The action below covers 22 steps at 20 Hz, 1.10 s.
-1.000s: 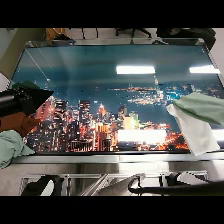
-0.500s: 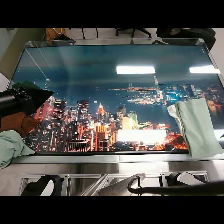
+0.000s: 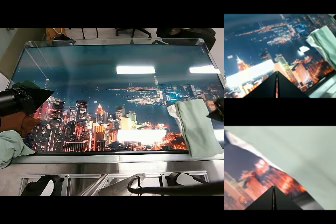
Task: Fold the shirts.
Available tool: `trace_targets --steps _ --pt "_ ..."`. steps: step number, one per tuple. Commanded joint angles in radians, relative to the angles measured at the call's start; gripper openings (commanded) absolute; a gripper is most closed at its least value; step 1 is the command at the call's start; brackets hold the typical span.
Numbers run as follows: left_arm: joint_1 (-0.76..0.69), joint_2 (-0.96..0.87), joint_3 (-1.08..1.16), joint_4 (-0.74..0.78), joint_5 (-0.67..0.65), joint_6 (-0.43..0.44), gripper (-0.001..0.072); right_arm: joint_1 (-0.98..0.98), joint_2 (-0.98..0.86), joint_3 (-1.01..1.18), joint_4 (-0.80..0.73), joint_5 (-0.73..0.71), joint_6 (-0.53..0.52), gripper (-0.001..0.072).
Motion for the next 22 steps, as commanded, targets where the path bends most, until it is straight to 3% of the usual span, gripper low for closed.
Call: trace_targets --steps 1,5,10,15,22 --pt "0.001 -0.001 0.0 0.001 -0.002 -0.002 0.0018 0.207 0.0 -0.003 0.085 -0.123 -0.056 0.0024" --pt "-0.078 -0.05 -0.08 0.002 -0.049 -0.029 0.0017 0.503 0.015 -0.05 0.081 -0.153 -0.1 0.0024" --pt "-0.313 -0.148 -0.256 0.046 0.084 -0.04 0.0017 0.766 0.02 -0.096 0.081 -0.266 -0.099 0.0025" --pt "-0.377 -0.236 -0.261 0.047 0.116 -0.039 0.0017 0.812 0.02 -0.096 0.085 -0.267 -0.098 0.0024" --pt "-0.377 -0.22 -0.261 0.054 0.137 -0.039 0.0018 0.811 0.02 -0.096 0.085 -0.265 -0.095 0.0024"
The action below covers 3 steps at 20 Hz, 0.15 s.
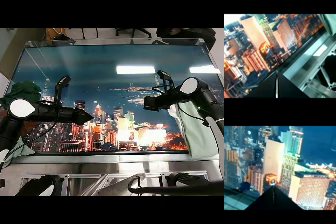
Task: Fold the shirts.
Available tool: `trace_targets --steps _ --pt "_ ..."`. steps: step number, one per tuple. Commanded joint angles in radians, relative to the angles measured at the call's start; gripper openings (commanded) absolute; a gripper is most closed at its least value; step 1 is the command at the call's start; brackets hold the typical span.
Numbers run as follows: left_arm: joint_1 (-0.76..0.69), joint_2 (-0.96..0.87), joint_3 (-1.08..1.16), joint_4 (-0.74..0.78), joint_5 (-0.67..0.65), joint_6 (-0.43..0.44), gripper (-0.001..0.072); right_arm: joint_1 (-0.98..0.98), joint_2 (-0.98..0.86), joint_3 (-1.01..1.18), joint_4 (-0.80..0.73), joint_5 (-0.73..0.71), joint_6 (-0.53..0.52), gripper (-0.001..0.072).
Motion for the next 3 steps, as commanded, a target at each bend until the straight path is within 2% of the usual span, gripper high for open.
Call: trace_targets --steps 1,3 --pt "-0.004 0.003 -0.002 0.003 0.008 0.001 0.0018 0.004 0.001 0.0 -0.001 -0.001 0.002 0.0024" --pt "-0.004 0.003 -0.002 0.004 0.008 0.001 0.0018 0.004 0.001 0.0 -0.001 -0.001 0.002 0.0024"
